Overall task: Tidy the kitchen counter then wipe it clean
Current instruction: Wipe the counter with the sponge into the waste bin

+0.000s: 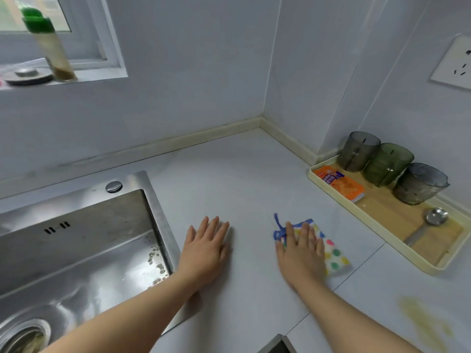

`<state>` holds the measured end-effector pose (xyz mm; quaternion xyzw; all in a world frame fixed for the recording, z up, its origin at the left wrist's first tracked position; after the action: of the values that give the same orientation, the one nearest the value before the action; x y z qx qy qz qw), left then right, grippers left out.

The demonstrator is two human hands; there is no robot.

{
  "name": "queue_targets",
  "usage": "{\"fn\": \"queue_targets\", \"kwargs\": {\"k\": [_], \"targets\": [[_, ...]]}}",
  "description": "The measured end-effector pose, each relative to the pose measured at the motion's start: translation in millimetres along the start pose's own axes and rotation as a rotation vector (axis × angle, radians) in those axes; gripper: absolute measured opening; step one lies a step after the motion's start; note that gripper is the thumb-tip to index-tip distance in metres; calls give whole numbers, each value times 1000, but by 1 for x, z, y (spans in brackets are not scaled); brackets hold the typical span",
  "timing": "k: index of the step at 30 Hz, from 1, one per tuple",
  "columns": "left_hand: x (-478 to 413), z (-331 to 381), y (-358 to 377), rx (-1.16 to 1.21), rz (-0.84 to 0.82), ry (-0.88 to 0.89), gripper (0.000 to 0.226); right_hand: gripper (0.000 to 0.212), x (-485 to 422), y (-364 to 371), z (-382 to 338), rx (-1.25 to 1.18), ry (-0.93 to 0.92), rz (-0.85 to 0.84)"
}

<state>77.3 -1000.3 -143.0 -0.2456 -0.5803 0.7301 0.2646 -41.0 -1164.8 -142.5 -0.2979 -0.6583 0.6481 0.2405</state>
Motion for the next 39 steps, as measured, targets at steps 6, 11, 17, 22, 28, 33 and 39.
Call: {"fn": "queue_targets", "kwargs": {"k": [6, 11, 17, 22, 28, 33, 39], "targets": [[1, -2, 8, -29, -86, 69, 102, 86, 45, -1, -75, -123, -429, -97], [3, -3, 8, -51, -86, 100, 101, 59, 29, -5, 13, -28, 53, -31], [6, 0, 10, -84, -143, 135, 80, 73, 72, -7, -66, -98, -332, 39], [21, 31, 9, -83, -174, 264, 98, 76, 61, -11, 51, -80, 94, 47], [48, 96, 25, -78, -226, 338, 91, 77, 101, -13, 9, -161, -140, 35], [58, 127, 29, -84, -187, 339, 78, 98, 130, -16, 83, -205, 17, 32], [86, 179, 42, 10, -245, 351, 52, 77, 151, -25, 68, -210, 37, 1]]}}
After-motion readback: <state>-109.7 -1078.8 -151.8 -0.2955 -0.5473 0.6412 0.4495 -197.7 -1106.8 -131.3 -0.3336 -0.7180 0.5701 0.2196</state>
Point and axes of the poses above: each hand's wrist, its own x-axis away from the middle knuckle, its own y-axis out of the palm, z = x × y, the point moved 8 cm from there along -x, towards the middle knuckle, and after that the axes turned 10 degrees about z, right-handed, at the moved point
